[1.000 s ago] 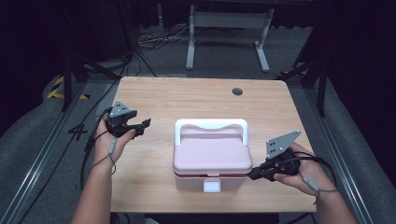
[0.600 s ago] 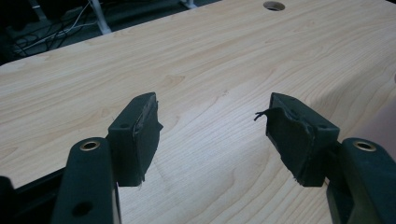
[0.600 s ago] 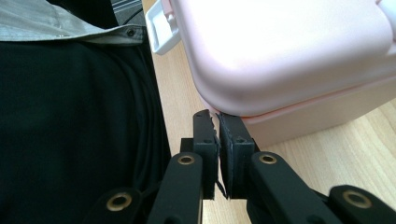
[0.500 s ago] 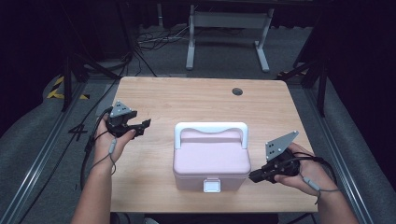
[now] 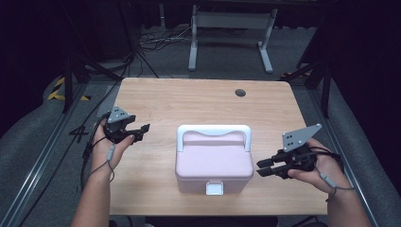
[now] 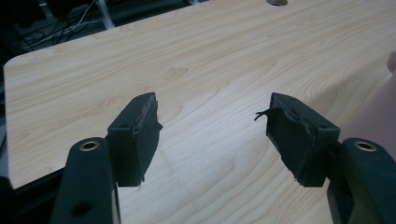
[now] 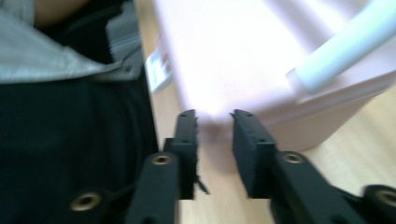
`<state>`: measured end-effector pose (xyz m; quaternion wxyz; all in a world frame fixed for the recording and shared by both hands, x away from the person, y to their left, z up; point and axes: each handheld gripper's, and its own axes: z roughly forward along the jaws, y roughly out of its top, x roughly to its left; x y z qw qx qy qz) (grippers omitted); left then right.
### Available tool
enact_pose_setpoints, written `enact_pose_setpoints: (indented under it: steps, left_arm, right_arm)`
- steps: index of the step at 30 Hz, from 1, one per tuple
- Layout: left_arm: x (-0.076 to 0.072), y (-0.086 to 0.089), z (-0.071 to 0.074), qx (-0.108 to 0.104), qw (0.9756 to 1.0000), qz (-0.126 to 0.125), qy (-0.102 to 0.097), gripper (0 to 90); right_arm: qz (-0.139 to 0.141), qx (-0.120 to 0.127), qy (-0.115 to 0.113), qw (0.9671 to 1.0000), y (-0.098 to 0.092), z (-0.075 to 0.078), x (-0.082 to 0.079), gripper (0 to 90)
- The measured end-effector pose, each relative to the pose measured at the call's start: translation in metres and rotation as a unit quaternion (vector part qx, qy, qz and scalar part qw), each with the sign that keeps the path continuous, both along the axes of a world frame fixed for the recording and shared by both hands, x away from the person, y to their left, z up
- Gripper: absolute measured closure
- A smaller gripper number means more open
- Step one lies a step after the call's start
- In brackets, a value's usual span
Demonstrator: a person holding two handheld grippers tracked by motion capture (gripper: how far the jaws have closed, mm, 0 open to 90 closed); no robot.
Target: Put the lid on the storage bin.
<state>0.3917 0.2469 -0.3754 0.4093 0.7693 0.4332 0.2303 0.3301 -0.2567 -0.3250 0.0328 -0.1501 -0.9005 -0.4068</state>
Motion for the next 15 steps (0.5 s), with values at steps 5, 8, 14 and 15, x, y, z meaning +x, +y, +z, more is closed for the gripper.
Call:
enact_pose_setpoints:
  steps: [5,8,14,15]
  left_arm:
    - [-0.013,0.008,-0.001,0.005,0.9999,0.011,0.002,34.9]
    - [-0.021,0.013,-0.002,0.005,0.9998,0.019,0.005,34.8]
    - [-0.032,0.02,-0.006,0.008,0.9994,0.032,0.009,34.8]
    - [-0.034,0.021,-0.006,0.007,0.9994,0.033,0.01,34.8]
  right_arm:
    - [-0.053,0.032,-0.024,0.9978,-0.007,0.009,0.014,60.6]
    - [-0.098,0.053,-0.037,0.9931,-0.009,0.011,0.027,57.1]
    - [-0.169,0.058,-0.055,0.9824,-0.015,0.007,0.051,54.1]
    - [-0.179,0.058,-0.056,0.9806,-0.017,0.006,0.056,53.9]
